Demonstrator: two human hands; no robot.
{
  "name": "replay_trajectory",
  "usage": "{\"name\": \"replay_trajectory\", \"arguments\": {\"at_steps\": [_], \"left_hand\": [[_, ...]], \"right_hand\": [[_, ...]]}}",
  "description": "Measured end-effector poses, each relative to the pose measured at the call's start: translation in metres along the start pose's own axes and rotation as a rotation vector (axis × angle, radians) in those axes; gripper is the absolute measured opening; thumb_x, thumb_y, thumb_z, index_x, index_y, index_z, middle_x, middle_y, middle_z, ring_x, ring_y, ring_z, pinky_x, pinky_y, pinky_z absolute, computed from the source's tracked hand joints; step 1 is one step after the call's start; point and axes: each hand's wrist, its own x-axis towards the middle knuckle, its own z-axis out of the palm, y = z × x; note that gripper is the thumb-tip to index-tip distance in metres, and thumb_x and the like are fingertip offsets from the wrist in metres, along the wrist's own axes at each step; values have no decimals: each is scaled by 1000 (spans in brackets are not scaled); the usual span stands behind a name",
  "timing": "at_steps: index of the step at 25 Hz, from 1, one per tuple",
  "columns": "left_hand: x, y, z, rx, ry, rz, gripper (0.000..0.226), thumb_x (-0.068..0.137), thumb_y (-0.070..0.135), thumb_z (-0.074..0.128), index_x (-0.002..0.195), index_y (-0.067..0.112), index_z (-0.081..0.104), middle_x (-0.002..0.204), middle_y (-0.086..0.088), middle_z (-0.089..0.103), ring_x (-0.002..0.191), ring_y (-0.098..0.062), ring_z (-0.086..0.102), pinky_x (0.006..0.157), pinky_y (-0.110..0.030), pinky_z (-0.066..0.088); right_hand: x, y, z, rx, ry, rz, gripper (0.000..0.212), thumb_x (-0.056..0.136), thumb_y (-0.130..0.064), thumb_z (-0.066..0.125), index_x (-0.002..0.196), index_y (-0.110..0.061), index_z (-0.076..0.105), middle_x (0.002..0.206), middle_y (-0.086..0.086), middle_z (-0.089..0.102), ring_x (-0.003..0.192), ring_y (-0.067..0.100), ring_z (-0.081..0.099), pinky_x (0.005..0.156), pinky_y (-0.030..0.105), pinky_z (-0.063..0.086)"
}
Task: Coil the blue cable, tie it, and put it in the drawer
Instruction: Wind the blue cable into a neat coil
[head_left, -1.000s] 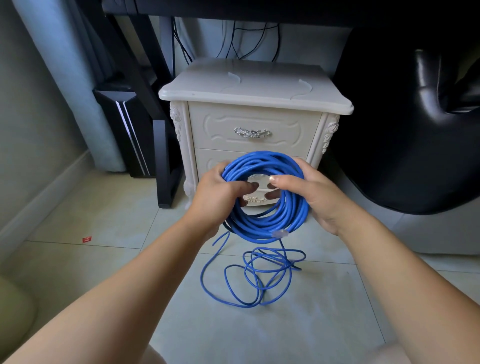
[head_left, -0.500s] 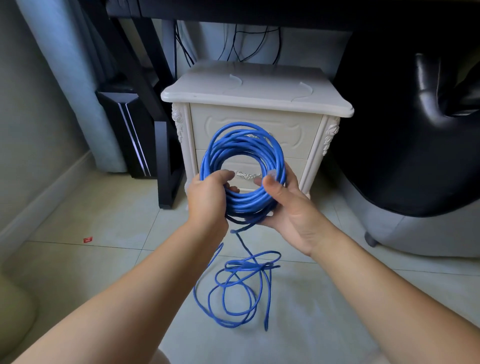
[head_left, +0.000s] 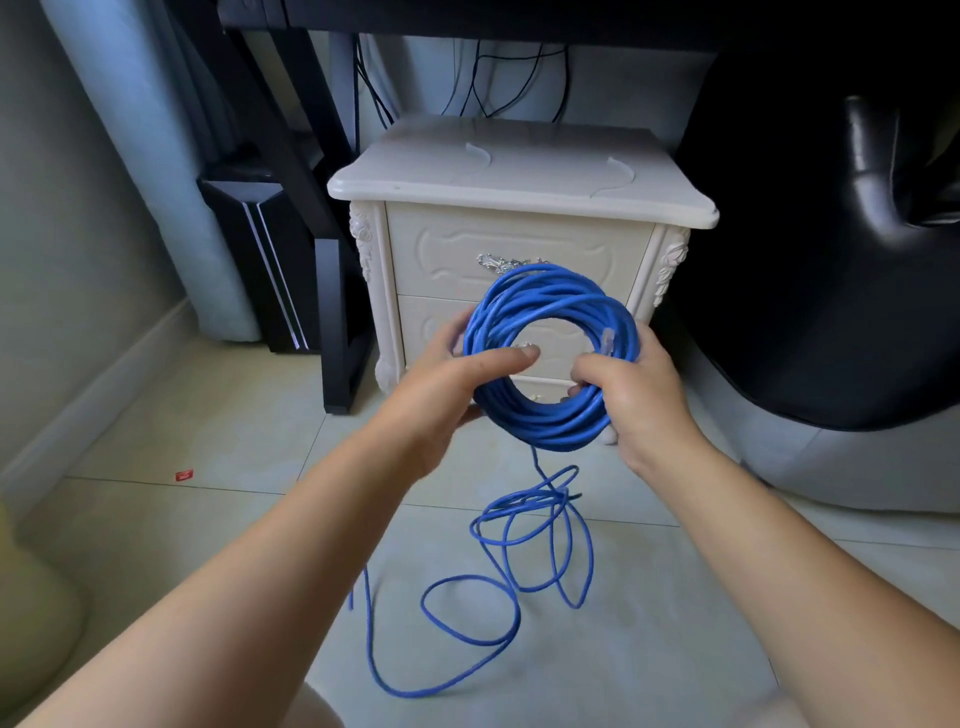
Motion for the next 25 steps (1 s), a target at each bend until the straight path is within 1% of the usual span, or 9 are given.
{"name": "replay_trajectory", "arguments": {"at_steps": [2, 5, 8, 11, 13, 16, 18, 21, 25], "left_hand": [[3, 5, -7, 93, -6, 119, 89, 68, 23, 83, 144, 38, 39, 130, 8, 61, 115, -7, 61, 101, -32, 46], [2, 7, -10, 344, -81, 261, 94, 66, 30, 86, 144, 49, 36, 143, 15, 44, 134, 1, 40, 105, -24, 38], [1, 2, -8, 646, -120, 318, 95, 72, 16, 82, 146, 47, 33, 139, 14, 46, 122, 5, 49, 99, -15, 42], [4, -4, -11, 877, -103, 333, 93, 69, 18, 79, 146, 43, 33, 131, 7, 52, 109, -10, 58, 99, -29, 47], [7, -8, -11, 970, -71, 370, 72, 70, 22, 78, 134, 31, 47, 114, 6, 61, 100, -14, 60, 90, -31, 49], [7, -8, -4, 933, 42, 367, 31, 74, 8, 68, 102, 16, 56, 79, 5, 60, 73, -17, 58, 63, -22, 46], [8, -6, -2, 823, 78, 303, 24, 73, 1, 63, 92, 14, 55, 68, 6, 55, 60, -13, 50, 51, -18, 37], [10, -3, 1, 661, 101, 191, 27, 70, -3, 63, 80, 20, 53, 60, 7, 50, 51, -13, 43, 46, -19, 34], [14, -4, 1, 447, 195, 59, 24, 66, -3, 61, 72, 17, 51, 60, 0, 48, 54, -20, 44, 54, -26, 34]], "right_hand": [[0, 1, -2, -128, 23, -46, 32, 57, -14, 60, 82, -34, 63, 64, -12, 58, 67, 22, 58, 74, 53, 57], [-2, -1, -2, -404, -20, -131, 34, 60, -18, 64, 91, -32, 60, 71, -18, 64, 76, 19, 62, 83, 49, 55], [-8, -4, -1, -602, -183, -258, 38, 70, -11, 68, 97, -36, 57, 85, -10, 67, 84, 21, 63, 81, 42, 53], [-13, -9, -1, -741, -295, -352, 51, 68, -9, 65, 109, -37, 57, 93, -11, 66, 86, 21, 61, 79, 39, 52], [-14, -11, -2, -823, -318, -379, 53, 68, -8, 66, 113, -36, 58, 97, -11, 65, 88, 20, 60, 81, 37, 51], [-16, -14, -2, -775, -329, -361, 55, 69, -8, 68, 116, -35, 58, 100, -11, 65, 90, 18, 61, 83, 38, 52], [-15, -18, -2, -674, -358, -305, 62, 71, -12, 71, 124, -38, 54, 105, -13, 64, 92, 14, 64, 85, 35, 53], [-10, -25, -8, -585, -441, -189, 69, 73, -21, 79, 132, -41, 49, 115, -16, 63, 99, 4, 64, 88, 27, 52], [-6, -31, -23, -504, -569, -14, 85, 71, -36, 83, 143, -44, 38, 126, -22, 59, 105, -10, 59, 82, 14, 45]]}}
